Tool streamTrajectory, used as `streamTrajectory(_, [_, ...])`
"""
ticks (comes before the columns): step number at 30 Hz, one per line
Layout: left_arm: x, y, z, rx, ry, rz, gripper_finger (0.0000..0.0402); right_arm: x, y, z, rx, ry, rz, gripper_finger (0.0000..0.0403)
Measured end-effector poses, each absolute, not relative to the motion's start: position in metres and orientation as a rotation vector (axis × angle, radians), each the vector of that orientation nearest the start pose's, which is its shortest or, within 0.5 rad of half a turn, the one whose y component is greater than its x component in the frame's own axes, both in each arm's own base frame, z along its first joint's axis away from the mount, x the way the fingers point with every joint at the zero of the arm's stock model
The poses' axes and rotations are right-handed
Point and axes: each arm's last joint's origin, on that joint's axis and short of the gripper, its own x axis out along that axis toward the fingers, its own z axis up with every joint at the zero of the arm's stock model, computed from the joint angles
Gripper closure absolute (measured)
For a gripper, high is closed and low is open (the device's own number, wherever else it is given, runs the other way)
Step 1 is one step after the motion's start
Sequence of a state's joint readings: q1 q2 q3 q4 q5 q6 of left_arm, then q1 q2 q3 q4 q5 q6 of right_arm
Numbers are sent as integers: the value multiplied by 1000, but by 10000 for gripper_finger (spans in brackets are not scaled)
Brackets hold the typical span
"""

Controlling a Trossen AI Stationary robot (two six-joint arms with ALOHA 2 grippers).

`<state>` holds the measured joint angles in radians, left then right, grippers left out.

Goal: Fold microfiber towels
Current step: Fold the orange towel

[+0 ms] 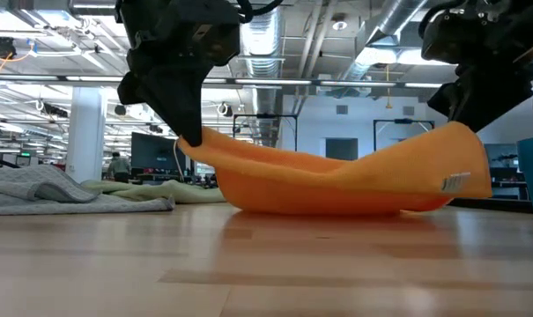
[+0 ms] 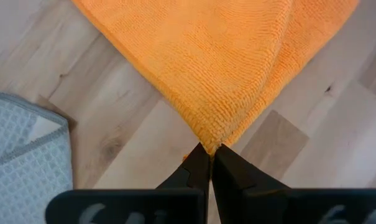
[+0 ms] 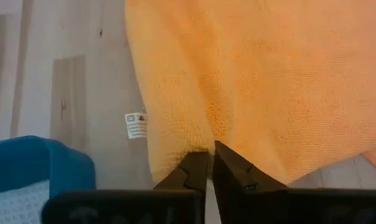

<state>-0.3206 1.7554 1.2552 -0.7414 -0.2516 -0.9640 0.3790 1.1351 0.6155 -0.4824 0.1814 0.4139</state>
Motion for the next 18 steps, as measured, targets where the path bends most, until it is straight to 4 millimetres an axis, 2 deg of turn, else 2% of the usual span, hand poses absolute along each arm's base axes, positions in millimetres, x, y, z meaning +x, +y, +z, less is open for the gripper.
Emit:
streamTrajectory(5, [328,-101,208,-498,1090,503,402,190,70,192,99,979,-19,311])
streamTrajectory(11, [328,-102,207,-500,1093,500,401,191,69,192,41,974,-6,237])
streamTrajectory(15, [328,-102,207,-501,1097,496,401,196,55,193,78,936,-159,200])
streamTrajectory(18, [328,-102,207,-495,1100,491,401,201,37,194,135,922,-259,190])
